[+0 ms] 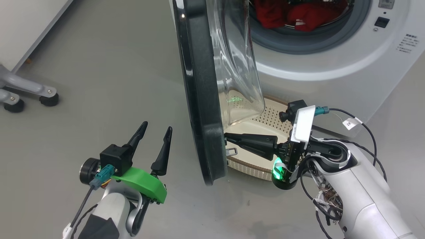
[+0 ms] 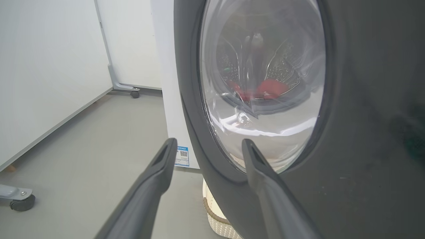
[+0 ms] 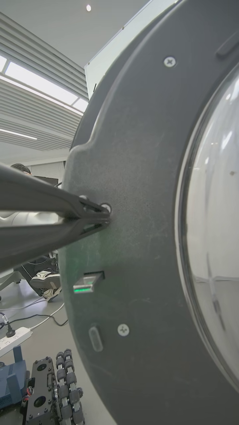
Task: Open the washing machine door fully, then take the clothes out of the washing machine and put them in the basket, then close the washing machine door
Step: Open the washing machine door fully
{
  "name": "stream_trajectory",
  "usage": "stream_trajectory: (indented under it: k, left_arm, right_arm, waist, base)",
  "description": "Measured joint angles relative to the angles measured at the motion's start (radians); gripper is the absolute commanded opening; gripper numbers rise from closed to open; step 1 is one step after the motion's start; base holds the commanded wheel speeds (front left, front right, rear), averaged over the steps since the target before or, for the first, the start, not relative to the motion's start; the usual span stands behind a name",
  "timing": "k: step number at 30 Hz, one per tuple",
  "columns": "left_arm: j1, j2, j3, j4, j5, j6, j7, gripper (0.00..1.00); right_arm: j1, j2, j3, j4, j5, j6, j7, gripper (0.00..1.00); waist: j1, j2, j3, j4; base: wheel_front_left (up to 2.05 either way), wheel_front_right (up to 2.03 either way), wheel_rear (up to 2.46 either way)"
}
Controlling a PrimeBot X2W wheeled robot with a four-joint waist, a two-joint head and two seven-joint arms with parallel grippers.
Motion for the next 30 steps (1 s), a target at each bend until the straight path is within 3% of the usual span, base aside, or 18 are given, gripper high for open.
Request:
stream_trajectory:
  k: [18,26,27,29,30]
  left_arm:
    - [0.017,0.001,-0.001,0.003,-0.008,0.018,0.000,1.00]
    - [0.019,0.001,0.006,0.000,-0.008,0.026,0.000,1.00]
    - [0.021,0.000,0.016,-0.002,-0.008,0.027,0.000,1.00]
    - [0.029,0.001,0.030,-0.003,-0.008,0.035,0.000,1.00]
    - [0.033,0.001,0.030,-0.003,-0.008,0.035,0.000,1.00]
  right_arm:
    - [0.002,0.001,0.075,-0.018,0.019,0.000,-0.089,0.00]
    - [0.036,0.007,0.012,-0.023,0.028,0.000,-0.184,0.00]
    - [0.046,0.006,-0.003,-0.021,0.025,0.000,-0.207,0.54]
    - [0.062,0.007,-0.023,-0.022,0.025,0.000,-0.232,1.00]
    - [0.072,0.008,-0.040,-0.022,0.024,0.000,-0.247,1.00]
  waist:
    - [0.0000,0.0000,-0.017,0.060]
    - [0.0000,0.0000,-0.017,0.058]
    - [0.0000,0.0000,-0.017,0.054]
    - [0.0000,0.0000,-0.017,0.049]
    - [0.0000,0.0000,-0.017,0.046]
  base:
    - [0.00,0.00,0.00]
    - [0.00,0.00,0.00]
    - [0.00,0.00,0.00]
    - [0.00,0.00,0.00]
    - [0.00,0.00,0.00]
